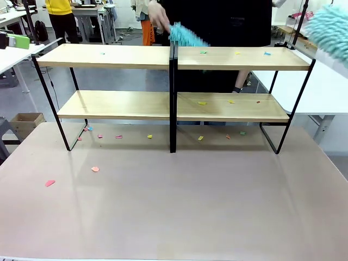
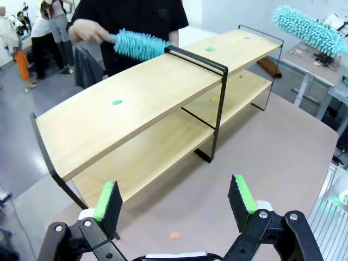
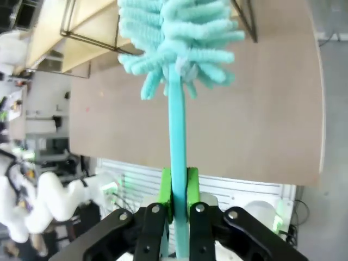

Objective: Clean the shelves.
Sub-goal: Clean a randomly selected level of the Shelf with the Duster.

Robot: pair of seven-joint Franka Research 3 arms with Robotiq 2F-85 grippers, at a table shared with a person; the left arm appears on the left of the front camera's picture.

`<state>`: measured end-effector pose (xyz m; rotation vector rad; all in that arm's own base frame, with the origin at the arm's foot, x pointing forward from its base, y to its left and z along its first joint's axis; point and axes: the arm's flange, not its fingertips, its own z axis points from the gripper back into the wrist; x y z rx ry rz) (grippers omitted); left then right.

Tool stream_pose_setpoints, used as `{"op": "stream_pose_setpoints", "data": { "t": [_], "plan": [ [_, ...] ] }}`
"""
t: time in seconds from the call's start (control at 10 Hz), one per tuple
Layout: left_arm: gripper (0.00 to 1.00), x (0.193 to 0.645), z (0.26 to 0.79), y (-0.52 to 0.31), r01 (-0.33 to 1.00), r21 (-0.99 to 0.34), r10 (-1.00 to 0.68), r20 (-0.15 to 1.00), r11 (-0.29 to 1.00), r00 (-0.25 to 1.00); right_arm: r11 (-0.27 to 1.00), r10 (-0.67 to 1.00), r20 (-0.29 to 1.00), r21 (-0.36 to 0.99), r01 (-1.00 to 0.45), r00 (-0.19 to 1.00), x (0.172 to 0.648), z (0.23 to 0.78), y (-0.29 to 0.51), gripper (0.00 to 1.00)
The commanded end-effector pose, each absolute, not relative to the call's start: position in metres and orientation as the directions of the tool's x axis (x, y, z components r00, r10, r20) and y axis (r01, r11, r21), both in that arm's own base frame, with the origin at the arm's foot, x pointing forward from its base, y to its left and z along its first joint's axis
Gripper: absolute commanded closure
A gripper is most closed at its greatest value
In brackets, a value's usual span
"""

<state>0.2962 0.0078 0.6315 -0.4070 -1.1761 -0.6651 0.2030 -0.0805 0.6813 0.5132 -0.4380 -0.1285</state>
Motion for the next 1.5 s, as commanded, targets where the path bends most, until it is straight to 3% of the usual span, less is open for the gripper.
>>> {"op": "stream_pose_setpoints", "data": {
  "t": [0.0, 0.6, 1.0, 1.2, 1.3, 1.4],
  "plan": [
    [0.00, 0.298, 0.630, 0.008, 0.671, 0.038, -0.256, 0.939, 0.741, 0.229, 0.830, -0.366, 0.419, 0.551, 0.087, 0.831, 0.183, 0.668, -0.098, 0.88],
    [0.00, 0.298, 0.630, 0.008, 0.671, 0.038, -0.256, 0.939, 0.741, 0.229, 0.811, -0.387, 0.414, 0.578, 0.091, 0.824, 0.161, 0.663, -0.121, 0.88],
    [0.00, 0.298, 0.630, 0.008, 0.671, 0.038, -0.256, 0.939, 0.741, 0.229, 0.893, -0.258, 0.586, 0.449, -0.042, 0.768, 0.179, 0.719, -0.054, 0.88],
    [0.00, 0.298, 0.630, 0.008, 0.671, 0.038, -0.256, 0.939, 0.741, 0.229, 0.941, -0.162, 0.725, 0.318, -0.117, 0.669, 0.166, 0.762, -0.008, 0.88],
    [0.00, 0.298, 0.630, 0.008, 0.671, 0.038, -0.256, 0.939, 0.741, 0.229, 0.924, -0.074, 0.710, 0.314, -0.220, 0.701, 0.153, 0.772, 0.002, 0.88],
    [0.00, 0.298, 0.630, 0.008, 0.671, 0.038, -0.256, 0.939, 0.741, 0.229, 0.900, 0.095, 0.523, 0.320, -0.298, 0.847, 0.142, 0.767, 0.007, 0.88]
  ]
}}
